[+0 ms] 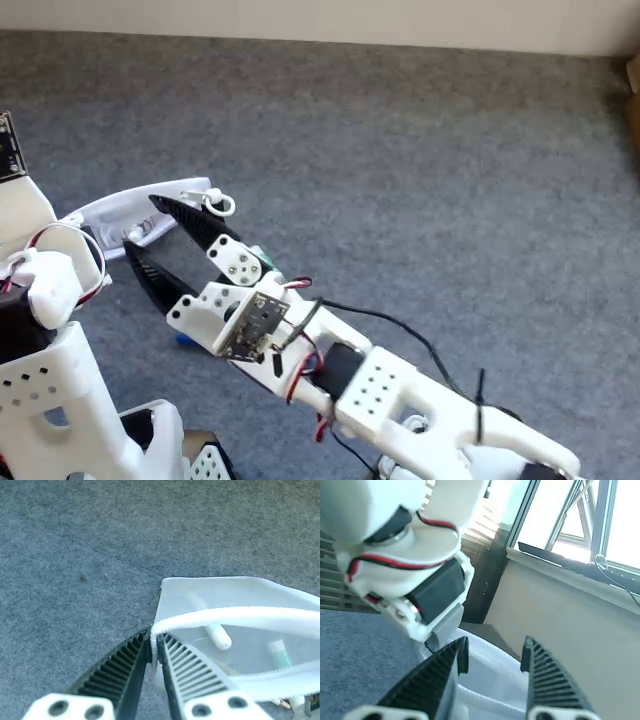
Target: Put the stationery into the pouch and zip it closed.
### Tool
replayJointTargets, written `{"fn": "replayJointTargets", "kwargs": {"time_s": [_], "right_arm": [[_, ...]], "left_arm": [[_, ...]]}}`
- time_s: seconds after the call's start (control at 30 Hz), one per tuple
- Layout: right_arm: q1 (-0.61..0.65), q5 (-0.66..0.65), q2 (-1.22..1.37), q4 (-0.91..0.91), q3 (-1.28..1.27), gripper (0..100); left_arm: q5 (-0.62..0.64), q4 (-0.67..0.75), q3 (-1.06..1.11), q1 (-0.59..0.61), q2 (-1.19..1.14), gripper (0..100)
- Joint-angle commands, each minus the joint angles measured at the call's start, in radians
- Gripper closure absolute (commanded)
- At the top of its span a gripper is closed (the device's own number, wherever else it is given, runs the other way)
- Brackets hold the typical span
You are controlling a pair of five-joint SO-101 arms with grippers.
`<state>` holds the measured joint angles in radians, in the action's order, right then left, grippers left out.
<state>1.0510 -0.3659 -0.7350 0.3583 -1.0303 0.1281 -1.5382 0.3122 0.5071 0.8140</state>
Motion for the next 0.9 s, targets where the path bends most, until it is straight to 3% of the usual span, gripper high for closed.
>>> {"fn": "replayJointTargets", "kwargs": {"time_s": [0.0, 0.33, 0.43, 0.6, 0.87], "right_arm": [[0.012, 0.087, -0.151, -0.257, 0.015, 83.5], [-0.025, 0.241, -0.237, -0.928, 0.291, 83.5], [-0.062, 0.255, -0.237, -1.075, 0.366, 83.5], [-0.157, 0.256, -0.142, -1.211, 0.452, 83.5], [-0.294, 0.31, 0.216, -1.307, 0.618, 83.5]], "left_arm": [[-0.009, 0.026, 0.007, 0.01, 0.01, 99], [-0.008, 0.034, -0.002, 0.018, 0.01, 99], [-0.008, 0.037, -0.004, 0.071, 0.01, 99], [-0.006, 0.061, -0.004, 0.147, 0.01, 99], [-0.006, 0.063, -0.004, 0.229, 0.012, 99]]}}
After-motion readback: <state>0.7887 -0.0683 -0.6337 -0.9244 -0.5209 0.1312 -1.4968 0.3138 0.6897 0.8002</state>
